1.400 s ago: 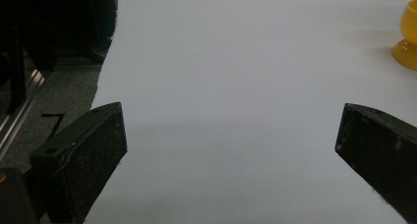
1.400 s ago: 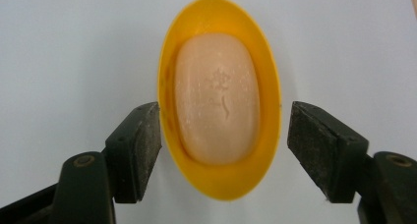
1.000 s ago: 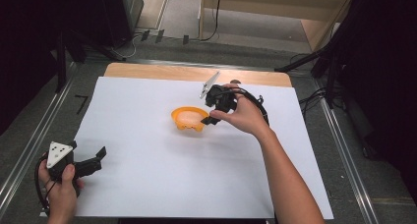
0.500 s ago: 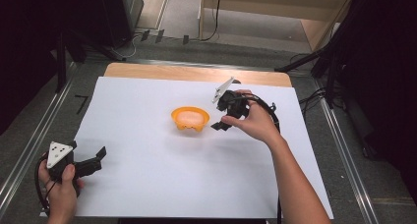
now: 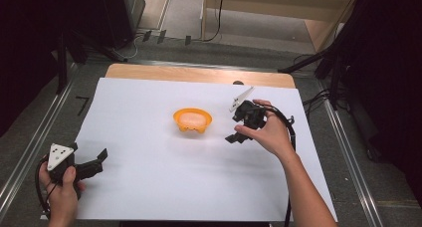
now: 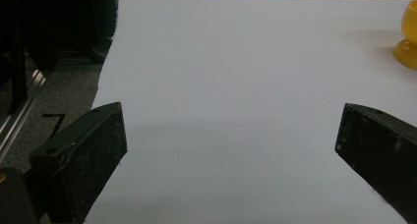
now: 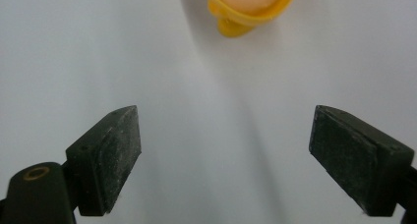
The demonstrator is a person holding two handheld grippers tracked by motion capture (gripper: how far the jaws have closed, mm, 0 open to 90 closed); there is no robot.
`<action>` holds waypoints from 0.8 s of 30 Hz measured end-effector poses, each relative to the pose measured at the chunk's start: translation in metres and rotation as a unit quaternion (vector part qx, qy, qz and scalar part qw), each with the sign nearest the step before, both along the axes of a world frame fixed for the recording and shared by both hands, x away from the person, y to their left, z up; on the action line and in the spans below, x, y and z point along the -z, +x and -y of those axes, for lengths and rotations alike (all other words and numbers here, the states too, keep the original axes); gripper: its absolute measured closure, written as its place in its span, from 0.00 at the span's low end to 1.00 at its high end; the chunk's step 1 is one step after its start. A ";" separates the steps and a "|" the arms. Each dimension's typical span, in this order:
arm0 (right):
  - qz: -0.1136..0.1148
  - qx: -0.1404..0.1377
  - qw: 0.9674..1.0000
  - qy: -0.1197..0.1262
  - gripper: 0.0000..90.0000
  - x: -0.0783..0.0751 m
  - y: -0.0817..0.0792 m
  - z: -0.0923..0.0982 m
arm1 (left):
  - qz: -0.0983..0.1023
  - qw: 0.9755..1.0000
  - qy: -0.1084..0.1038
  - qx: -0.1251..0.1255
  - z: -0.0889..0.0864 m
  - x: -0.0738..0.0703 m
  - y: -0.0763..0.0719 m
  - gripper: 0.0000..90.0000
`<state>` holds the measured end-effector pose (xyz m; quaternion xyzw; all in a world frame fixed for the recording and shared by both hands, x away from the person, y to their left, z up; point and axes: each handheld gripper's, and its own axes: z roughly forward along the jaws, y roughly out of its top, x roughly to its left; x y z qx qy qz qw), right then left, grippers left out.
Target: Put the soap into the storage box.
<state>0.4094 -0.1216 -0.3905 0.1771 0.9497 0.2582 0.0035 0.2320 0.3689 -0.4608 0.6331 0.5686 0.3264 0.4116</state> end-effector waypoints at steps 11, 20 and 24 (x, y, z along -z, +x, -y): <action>0.020 0.040 0.999 0.001 0.14 0.009 -0.016 0.026 | 0.000 1.000 0.000 0.000 0.000 0.000 0.000 0.00; 0.014 0.063 0.998 0.019 0.13 0.017 -0.029 0.051 | 0.001 1.000 0.001 0.000 0.000 0.000 0.000 0.00; 0.009 0.072 0.997 0.023 0.12 0.023 -0.036 0.059 | 0.001 1.000 0.001 0.000 0.001 0.000 0.000 0.00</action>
